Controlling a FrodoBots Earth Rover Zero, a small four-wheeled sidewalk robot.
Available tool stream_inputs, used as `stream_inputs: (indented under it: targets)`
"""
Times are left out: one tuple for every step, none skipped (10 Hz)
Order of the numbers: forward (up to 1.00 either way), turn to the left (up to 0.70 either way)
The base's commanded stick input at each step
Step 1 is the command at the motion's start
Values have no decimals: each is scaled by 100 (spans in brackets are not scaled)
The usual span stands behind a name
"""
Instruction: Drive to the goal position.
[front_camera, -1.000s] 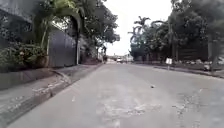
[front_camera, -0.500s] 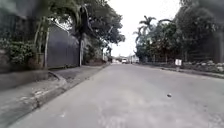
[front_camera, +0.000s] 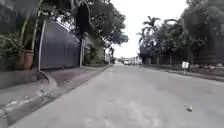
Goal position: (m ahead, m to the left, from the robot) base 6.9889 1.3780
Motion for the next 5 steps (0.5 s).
stream_inputs:
  targets:
    - [100, 2]
    - [100, 0]
    - [100, 0]
    - [100, 0]
    - [100, 0]
